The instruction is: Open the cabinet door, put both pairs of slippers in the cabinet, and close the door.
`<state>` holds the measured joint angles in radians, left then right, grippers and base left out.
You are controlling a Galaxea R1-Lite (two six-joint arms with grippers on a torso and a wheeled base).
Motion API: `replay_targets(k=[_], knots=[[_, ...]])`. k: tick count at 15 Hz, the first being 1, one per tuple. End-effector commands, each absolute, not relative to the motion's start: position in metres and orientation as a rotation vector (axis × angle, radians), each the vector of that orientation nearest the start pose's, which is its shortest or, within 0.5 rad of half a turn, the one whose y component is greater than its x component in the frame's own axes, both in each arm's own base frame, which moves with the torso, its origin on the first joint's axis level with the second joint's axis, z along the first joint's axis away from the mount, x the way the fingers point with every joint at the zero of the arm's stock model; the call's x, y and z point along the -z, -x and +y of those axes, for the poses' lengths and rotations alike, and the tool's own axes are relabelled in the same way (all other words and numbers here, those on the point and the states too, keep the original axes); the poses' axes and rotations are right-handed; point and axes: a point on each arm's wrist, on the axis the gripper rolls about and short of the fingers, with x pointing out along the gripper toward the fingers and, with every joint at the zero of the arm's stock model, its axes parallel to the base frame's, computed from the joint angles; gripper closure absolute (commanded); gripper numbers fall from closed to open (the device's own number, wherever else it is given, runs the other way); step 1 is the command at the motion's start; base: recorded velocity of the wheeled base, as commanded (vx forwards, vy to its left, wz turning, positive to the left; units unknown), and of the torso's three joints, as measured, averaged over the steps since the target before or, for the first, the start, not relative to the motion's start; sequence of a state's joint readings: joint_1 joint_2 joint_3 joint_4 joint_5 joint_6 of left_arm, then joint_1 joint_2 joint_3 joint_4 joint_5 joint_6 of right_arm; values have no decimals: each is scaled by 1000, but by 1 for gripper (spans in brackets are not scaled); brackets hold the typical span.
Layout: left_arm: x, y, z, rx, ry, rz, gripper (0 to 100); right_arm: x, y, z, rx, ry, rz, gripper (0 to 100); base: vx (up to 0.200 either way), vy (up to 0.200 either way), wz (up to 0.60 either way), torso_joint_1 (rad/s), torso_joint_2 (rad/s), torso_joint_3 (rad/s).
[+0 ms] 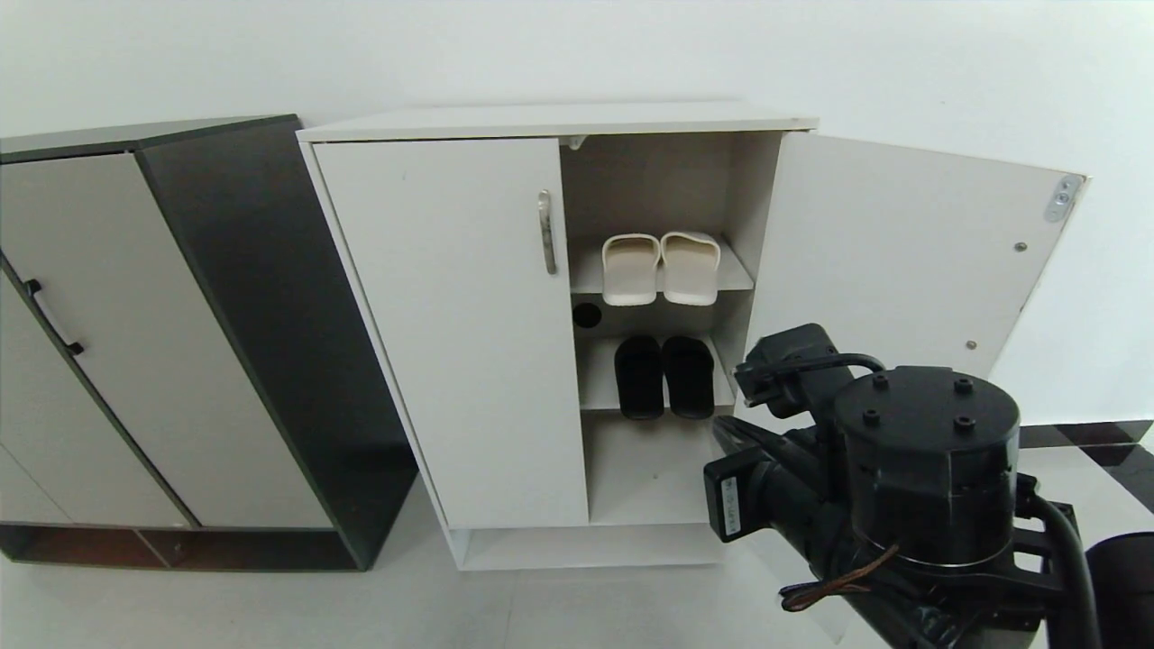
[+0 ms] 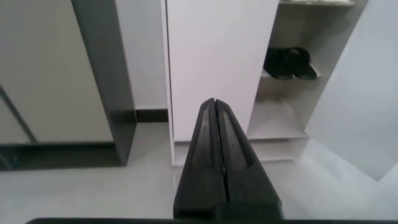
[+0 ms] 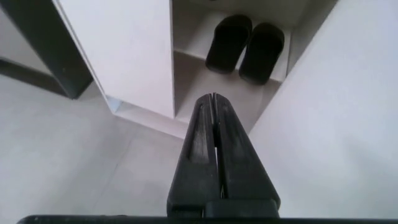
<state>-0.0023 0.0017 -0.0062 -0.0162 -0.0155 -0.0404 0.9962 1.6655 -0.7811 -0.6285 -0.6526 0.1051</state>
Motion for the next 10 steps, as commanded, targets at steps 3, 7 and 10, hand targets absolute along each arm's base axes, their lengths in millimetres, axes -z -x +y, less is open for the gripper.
replay_targets(k=[3,7,10], knots=[[-79,23,0,17,41,-18,100,-180,-174,234,-343,97,212,100,0,0,0,0,0,0],[-79,23,0,17,41,-18,100,-176,-177,234,-331,106,222,100,0,0,0,0,0,0],[-78,23,0,17,41,-17,100,-174,-179,234,-325,111,228,100,0,0,0,0,0,0]])
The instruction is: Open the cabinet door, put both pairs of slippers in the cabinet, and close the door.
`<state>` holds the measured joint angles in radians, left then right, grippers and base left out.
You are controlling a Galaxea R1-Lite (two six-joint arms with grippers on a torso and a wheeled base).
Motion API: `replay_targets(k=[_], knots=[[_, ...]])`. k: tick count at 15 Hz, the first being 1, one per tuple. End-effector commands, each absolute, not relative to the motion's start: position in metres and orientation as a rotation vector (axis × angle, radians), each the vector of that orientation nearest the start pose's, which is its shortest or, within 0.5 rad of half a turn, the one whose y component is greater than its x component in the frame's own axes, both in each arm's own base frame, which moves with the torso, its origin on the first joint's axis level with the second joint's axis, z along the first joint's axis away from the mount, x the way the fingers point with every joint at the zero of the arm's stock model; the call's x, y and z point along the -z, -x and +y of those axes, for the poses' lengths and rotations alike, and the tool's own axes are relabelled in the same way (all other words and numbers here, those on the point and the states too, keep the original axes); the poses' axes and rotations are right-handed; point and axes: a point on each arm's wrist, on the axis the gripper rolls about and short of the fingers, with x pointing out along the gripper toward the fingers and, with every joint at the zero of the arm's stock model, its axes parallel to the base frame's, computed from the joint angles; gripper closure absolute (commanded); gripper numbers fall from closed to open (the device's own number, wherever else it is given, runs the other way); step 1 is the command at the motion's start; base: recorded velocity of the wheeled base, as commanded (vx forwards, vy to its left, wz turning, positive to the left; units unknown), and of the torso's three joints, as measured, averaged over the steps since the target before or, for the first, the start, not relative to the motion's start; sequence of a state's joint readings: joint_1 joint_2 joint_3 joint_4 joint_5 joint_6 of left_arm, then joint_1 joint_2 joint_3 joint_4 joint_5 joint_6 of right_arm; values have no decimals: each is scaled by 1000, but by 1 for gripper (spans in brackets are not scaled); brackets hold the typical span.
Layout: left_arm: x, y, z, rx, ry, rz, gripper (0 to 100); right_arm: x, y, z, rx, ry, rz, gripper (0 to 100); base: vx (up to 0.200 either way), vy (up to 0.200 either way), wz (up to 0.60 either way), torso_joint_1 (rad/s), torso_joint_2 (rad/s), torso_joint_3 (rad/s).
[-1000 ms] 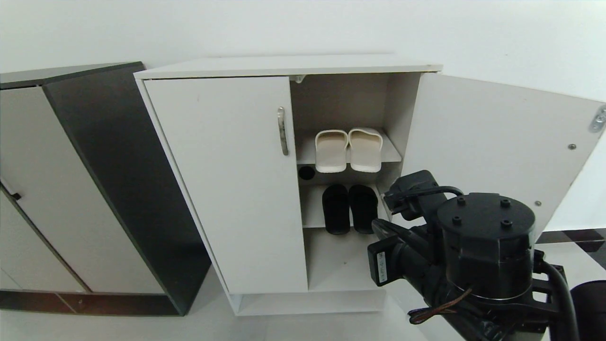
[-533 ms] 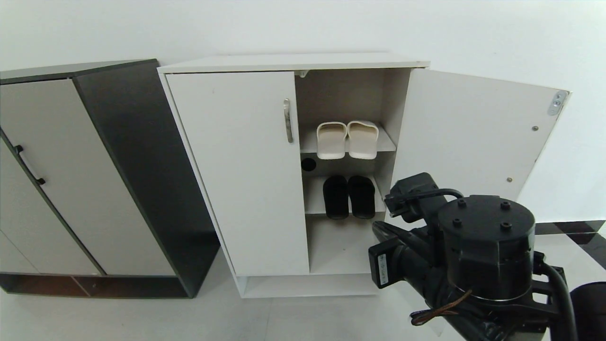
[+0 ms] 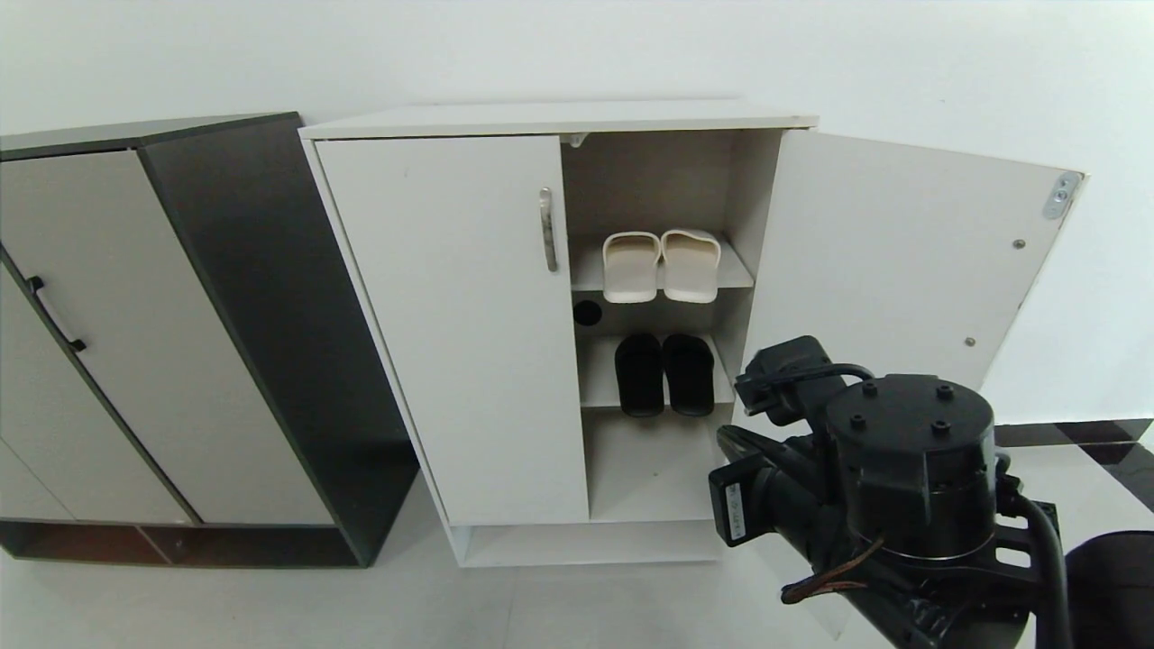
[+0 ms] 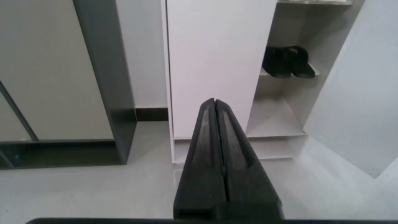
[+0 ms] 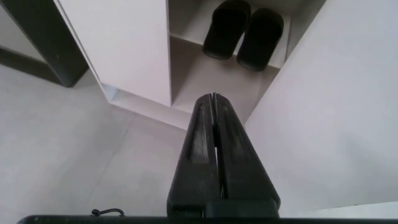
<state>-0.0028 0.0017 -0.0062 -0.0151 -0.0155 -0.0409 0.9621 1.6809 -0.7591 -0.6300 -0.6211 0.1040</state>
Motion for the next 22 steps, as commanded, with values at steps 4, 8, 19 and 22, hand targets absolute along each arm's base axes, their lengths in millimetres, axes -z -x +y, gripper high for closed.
replay_targets(k=[4,8,19,22], knots=[[-79,23,0,19,41,-20,100,-174,-180,233,-322,113,229,100,0,0,0,0,0,0],[-79,23,0,19,41,-20,100,-173,-180,233,-320,114,230,100,0,0,0,0,0,0],[-79,23,0,19,41,-18,100,-174,-180,233,-320,116,229,100,0,0,0,68,-401,-336],[-79,23,0,17,41,-18,100,-174,-180,233,-320,116,229,100,0,0,0,152,-463,-320]])
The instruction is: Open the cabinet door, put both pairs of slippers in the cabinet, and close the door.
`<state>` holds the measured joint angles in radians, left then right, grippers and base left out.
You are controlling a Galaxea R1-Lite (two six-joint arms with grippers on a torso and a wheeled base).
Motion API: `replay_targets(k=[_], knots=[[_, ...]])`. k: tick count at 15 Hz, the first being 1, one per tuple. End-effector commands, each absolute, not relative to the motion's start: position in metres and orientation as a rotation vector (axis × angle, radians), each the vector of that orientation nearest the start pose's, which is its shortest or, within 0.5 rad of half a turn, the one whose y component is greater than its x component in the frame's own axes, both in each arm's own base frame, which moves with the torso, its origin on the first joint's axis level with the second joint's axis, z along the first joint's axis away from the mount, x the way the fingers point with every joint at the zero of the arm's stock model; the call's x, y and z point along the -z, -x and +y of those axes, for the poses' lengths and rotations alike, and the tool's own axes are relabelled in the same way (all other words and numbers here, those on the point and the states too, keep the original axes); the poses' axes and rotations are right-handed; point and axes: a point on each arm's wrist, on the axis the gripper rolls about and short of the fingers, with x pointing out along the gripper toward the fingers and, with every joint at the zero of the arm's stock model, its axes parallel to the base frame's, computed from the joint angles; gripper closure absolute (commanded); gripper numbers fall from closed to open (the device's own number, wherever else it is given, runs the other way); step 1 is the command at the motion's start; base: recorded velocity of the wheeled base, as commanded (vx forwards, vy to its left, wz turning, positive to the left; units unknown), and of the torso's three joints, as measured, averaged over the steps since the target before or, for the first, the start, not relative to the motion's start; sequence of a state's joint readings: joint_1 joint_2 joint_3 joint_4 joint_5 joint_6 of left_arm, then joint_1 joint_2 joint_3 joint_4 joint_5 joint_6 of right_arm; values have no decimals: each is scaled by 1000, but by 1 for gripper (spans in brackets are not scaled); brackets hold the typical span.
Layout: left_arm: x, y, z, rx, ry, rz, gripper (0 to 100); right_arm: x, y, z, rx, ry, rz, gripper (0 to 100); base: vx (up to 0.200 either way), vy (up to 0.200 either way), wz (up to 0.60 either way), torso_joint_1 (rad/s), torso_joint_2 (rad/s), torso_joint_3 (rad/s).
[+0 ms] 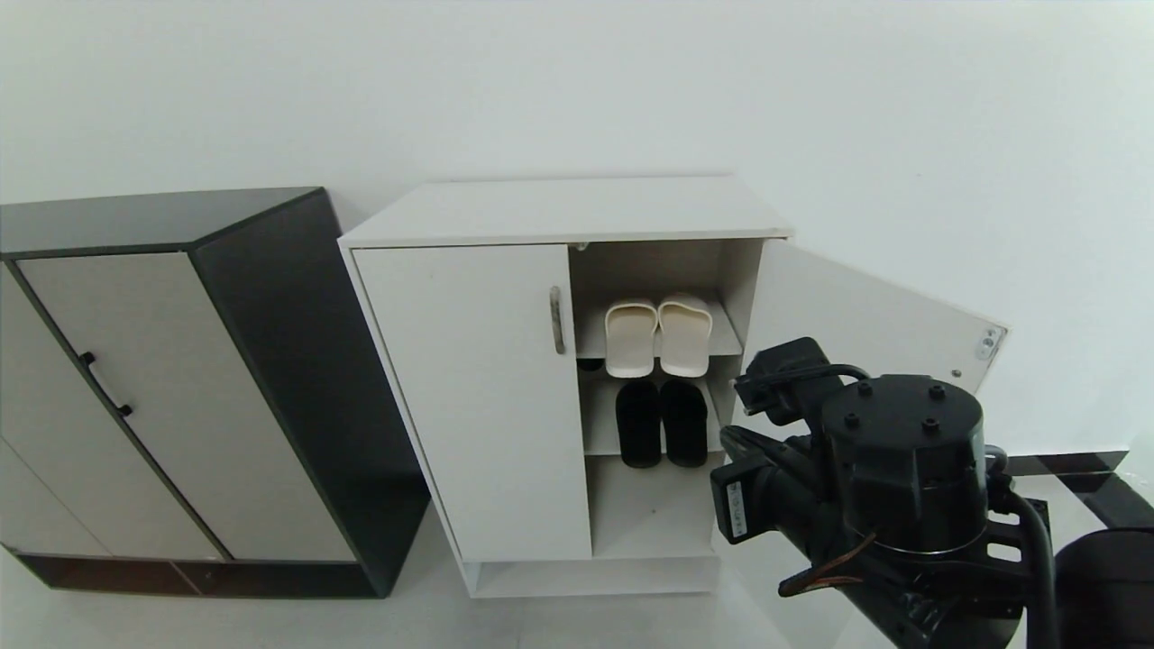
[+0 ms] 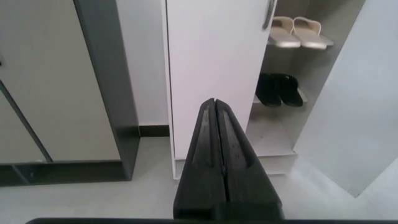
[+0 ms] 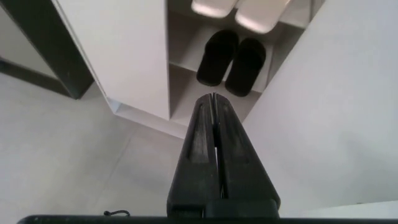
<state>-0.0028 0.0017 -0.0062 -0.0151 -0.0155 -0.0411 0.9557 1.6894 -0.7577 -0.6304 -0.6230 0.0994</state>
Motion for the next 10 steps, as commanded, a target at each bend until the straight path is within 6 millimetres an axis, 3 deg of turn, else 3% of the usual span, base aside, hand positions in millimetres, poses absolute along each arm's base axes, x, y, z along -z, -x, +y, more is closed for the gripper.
replay_targets(k=[1,10], knots=[[-79,23,0,19,41,-20,100,-174,-180,233,-320,116,229,100,0,0,0,163,-476,-315],[-79,23,0,19,41,-20,100,-175,-180,233,-321,114,226,100,0,0,0,193,-497,-310]])
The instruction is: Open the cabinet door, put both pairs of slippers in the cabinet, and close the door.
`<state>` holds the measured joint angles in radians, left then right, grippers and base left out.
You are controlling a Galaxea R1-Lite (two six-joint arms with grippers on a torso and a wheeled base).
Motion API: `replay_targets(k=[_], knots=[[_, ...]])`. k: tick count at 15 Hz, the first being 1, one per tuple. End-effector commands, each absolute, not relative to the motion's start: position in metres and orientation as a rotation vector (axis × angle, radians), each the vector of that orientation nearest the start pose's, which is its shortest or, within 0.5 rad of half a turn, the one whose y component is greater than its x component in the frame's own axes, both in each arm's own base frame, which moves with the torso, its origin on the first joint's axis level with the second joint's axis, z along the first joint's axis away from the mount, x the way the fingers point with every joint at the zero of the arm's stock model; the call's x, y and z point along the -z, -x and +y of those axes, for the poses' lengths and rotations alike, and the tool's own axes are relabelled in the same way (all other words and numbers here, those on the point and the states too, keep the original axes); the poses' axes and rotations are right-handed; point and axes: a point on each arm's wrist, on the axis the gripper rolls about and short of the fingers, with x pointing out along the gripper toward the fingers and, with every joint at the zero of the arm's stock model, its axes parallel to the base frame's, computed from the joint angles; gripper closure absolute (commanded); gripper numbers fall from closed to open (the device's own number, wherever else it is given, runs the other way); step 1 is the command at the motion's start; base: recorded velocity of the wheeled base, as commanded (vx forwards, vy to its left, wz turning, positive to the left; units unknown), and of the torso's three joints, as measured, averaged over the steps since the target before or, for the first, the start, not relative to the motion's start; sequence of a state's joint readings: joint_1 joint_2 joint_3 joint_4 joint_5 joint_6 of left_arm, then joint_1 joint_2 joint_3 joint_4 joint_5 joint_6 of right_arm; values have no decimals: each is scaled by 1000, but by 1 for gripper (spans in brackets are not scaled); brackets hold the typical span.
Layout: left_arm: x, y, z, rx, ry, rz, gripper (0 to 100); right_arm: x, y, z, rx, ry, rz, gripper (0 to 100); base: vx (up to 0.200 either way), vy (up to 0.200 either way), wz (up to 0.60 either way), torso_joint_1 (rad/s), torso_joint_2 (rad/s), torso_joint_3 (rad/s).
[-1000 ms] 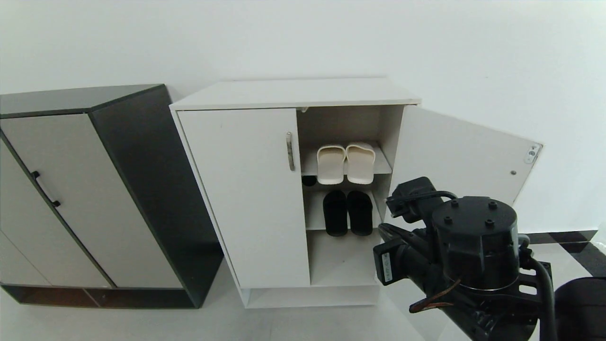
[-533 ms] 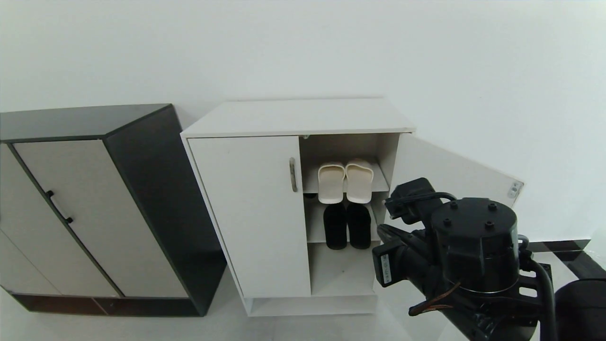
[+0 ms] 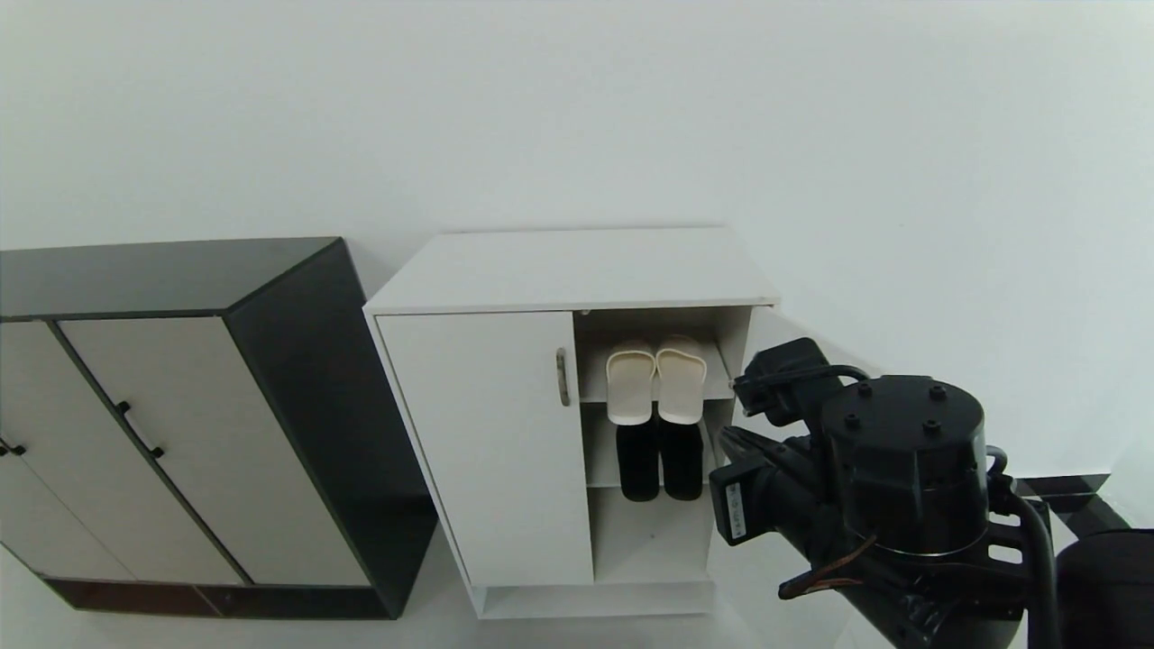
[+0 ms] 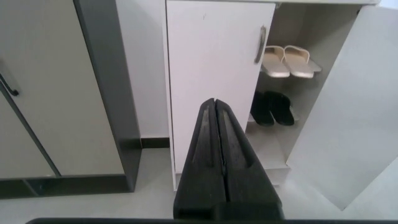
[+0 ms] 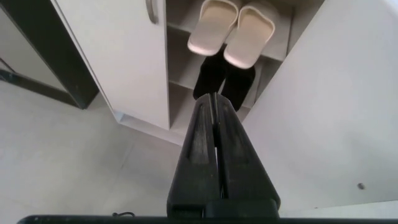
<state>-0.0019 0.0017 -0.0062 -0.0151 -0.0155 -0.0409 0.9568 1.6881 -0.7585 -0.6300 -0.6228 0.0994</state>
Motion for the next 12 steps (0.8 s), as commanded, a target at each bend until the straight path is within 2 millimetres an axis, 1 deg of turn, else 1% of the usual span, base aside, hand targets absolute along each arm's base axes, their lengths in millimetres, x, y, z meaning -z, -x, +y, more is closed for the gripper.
replay_targets(k=[1,9,12], knots=[[-78,23,0,19,41,-16,100,-175,-180,233,-322,114,227,100,0,0,0,227,-535,-315],[-79,23,0,19,41,-18,100,-176,-179,232,-322,107,221,100,0,0,0,242,-560,-313],[-79,23,0,19,41,-18,100,-177,-179,232,-340,103,224,100,0,0,0,47,-101,-55]])
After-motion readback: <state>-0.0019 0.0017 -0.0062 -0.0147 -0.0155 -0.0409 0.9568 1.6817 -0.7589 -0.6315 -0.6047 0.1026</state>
